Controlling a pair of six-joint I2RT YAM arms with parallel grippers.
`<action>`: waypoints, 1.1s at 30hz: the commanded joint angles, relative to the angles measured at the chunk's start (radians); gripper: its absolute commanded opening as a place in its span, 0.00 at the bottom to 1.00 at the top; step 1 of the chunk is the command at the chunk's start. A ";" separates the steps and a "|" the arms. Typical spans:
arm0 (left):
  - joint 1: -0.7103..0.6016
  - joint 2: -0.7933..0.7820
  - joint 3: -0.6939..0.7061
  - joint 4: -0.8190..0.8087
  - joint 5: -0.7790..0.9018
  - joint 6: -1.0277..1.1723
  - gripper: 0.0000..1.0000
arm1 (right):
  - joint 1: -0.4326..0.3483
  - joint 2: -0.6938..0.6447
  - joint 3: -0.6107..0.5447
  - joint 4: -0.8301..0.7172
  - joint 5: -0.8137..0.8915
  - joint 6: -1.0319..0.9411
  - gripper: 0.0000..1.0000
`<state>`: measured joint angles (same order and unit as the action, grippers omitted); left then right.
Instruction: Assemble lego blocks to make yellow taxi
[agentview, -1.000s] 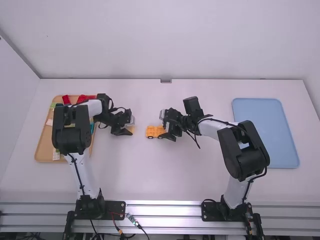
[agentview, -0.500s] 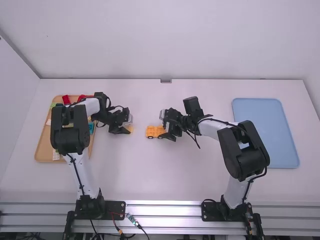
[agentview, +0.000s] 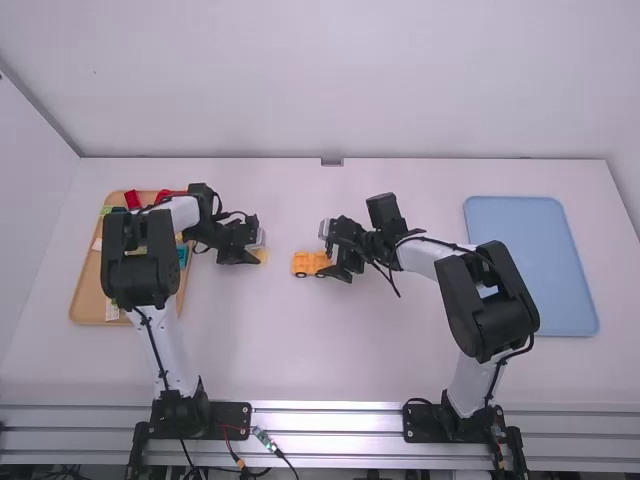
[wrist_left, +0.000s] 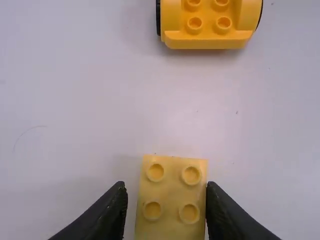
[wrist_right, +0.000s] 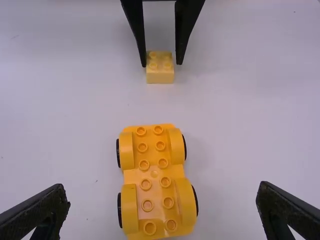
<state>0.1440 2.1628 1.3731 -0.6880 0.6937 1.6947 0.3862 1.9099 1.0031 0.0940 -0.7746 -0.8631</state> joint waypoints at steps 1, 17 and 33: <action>0.006 0.015 -0.015 -0.007 0.006 -0.012 0.42 | 0.000 0.001 0.012 -0.001 -0.003 0.002 0.99; 0.006 0.015 -0.039 0.046 0.002 -0.072 0.36 | 0.000 0.001 0.012 -0.001 -0.007 0.002 0.99; 0.006 0.015 -0.023 0.034 0.006 -0.072 0.43 | 0.000 0.001 0.012 -0.008 -0.003 0.002 0.99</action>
<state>0.1440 2.1628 1.3434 -0.6460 0.6933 1.6230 0.3859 1.9102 1.0031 0.0929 -0.7746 -0.8665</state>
